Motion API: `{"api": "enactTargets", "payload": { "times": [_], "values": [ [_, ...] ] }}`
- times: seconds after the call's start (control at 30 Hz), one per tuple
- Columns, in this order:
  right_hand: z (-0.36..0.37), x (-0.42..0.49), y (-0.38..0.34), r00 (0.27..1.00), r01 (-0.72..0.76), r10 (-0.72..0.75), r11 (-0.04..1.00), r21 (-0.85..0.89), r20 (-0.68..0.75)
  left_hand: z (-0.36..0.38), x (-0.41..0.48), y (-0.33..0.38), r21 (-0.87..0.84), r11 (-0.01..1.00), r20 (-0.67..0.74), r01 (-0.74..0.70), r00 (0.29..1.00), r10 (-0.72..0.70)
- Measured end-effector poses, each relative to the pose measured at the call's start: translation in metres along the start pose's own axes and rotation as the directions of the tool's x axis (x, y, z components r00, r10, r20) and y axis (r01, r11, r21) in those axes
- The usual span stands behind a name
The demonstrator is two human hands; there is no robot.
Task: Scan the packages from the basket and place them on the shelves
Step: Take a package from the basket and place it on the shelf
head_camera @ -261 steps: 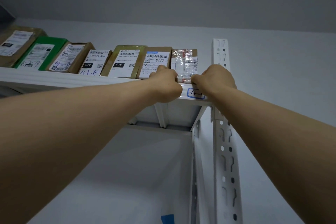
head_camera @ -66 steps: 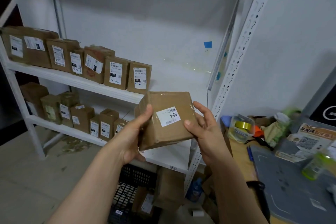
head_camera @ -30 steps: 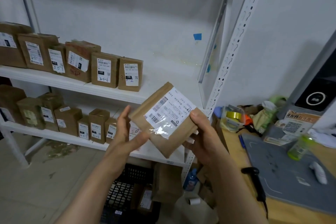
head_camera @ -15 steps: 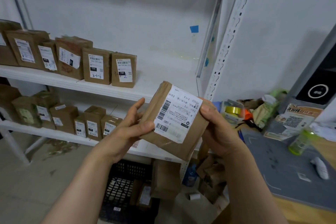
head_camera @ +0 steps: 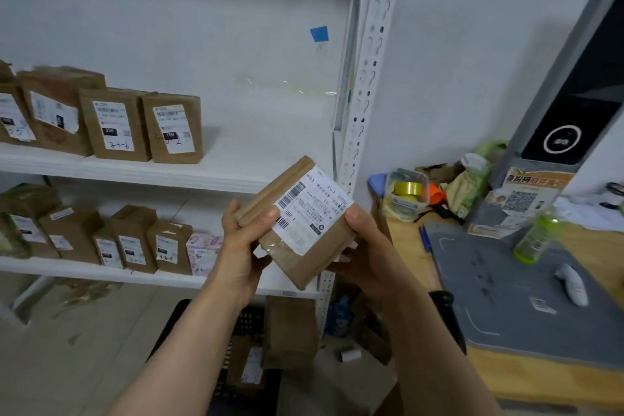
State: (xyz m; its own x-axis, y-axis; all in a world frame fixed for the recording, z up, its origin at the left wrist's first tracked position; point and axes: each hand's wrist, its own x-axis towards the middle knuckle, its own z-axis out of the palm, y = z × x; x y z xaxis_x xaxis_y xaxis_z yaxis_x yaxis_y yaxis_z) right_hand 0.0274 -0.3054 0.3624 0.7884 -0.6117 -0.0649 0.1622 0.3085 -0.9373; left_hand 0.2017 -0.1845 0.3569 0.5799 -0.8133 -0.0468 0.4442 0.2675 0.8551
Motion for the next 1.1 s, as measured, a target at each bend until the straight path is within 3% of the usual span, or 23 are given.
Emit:
{"api": "enactTargets", "payload": {
  "times": [0.4,0.53,0.6,0.63,0.7,0.73,0.9,1.1],
  "values": [
    [-0.111,-0.023,0.017,0.999,0.008,-0.001,0.978,0.210,-0.033,0.067,0.037,-0.085,0.206,0.975,0.080,0.084,0.991,-0.103],
    [-0.137,-0.036,0.020,0.979,-0.008,0.052,0.975,0.224,-0.195,0.089,0.039,-0.115,0.298,0.948,0.073,0.108,0.988,-0.136],
    [-0.155,-0.036,0.023,0.876,0.007,0.140,0.953,0.303,-0.461,0.097,0.041,-0.131,0.344,0.932,0.057,0.117,0.988,-0.145],
    [-0.167,-0.036,0.027,0.755,0.010,0.178,0.959,0.283,-0.632,0.103,0.042,-0.137,0.357,0.926,0.039,0.120,0.989,-0.143],
    [-0.193,-0.039,0.042,0.521,-0.156,0.158,0.984,0.089,-0.839,0.108,0.044,-0.149,0.389,0.913,-0.007,0.125,0.991,-0.132],
    [-0.204,-0.042,0.051,0.469,-0.274,0.123,0.962,-0.012,-0.875,0.108,0.046,-0.155,0.407,0.905,-0.016,0.125,0.991,-0.130],
    [-0.238,-0.042,0.096,0.401,-0.602,0.059,0.769,-0.215,-0.914,0.101,0.058,-0.184,0.521,0.837,-0.062,0.169,0.985,-0.160],
    [-0.254,-0.043,0.120,0.388,-0.781,0.149,0.577,-0.239,-0.910,0.086,0.063,-0.214,0.635,0.731,-0.170,0.249,0.969,-0.182]
  ]
}}
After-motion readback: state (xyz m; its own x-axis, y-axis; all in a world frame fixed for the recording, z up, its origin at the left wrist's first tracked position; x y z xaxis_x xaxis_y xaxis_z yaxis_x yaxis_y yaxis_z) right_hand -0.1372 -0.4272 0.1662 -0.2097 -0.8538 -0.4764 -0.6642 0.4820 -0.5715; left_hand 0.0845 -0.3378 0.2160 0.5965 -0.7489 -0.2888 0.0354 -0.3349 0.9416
